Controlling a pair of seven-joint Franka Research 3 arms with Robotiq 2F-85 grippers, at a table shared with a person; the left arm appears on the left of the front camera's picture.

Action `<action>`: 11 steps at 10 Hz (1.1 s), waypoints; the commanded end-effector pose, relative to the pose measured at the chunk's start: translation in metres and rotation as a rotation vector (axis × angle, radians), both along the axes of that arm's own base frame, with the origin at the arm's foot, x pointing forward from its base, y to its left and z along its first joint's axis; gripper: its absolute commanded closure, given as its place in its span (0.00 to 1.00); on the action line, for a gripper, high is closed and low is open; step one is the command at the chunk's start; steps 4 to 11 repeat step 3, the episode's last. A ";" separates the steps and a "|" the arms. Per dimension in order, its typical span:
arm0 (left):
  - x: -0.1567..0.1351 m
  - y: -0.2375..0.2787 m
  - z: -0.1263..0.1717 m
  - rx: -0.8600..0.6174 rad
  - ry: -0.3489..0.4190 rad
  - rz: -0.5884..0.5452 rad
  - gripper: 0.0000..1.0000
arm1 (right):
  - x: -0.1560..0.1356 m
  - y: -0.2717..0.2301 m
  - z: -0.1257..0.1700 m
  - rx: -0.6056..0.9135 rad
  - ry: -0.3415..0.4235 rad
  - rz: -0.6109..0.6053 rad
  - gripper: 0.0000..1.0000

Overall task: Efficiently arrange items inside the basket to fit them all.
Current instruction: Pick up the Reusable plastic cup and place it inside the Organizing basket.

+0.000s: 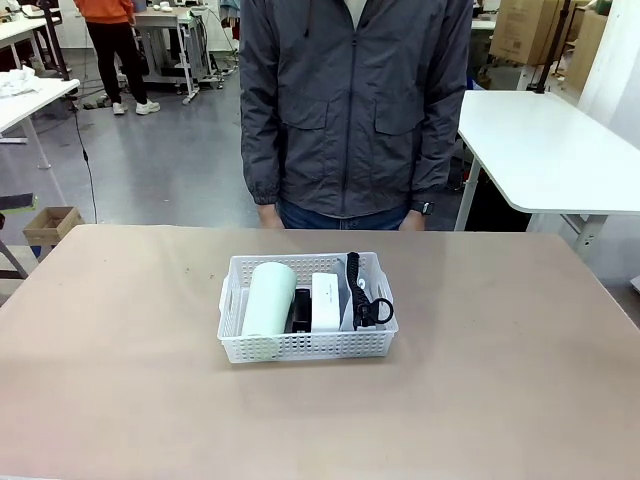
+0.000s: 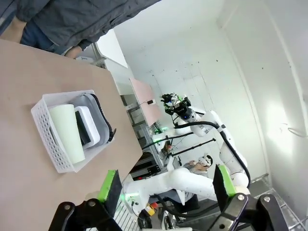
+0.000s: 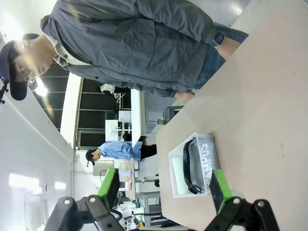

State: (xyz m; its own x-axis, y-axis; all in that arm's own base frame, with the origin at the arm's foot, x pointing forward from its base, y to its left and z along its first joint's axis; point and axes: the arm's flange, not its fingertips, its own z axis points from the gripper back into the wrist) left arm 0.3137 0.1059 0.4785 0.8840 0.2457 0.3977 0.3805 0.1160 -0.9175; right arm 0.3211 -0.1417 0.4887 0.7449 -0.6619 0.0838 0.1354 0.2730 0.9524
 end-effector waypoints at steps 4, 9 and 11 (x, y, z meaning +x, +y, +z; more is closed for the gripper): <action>-0.002 -0.005 -0.005 -0.019 0.003 0.023 0.00 | 0.002 0.001 0.004 0.032 -0.008 -0.011 0.00; -0.002 -0.005 -0.005 -0.019 0.003 0.023 0.00 | 0.002 0.001 0.004 0.032 -0.008 -0.011 0.00; -0.002 -0.005 -0.005 -0.019 0.003 0.023 0.00 | 0.002 0.001 0.004 0.032 -0.008 -0.011 0.00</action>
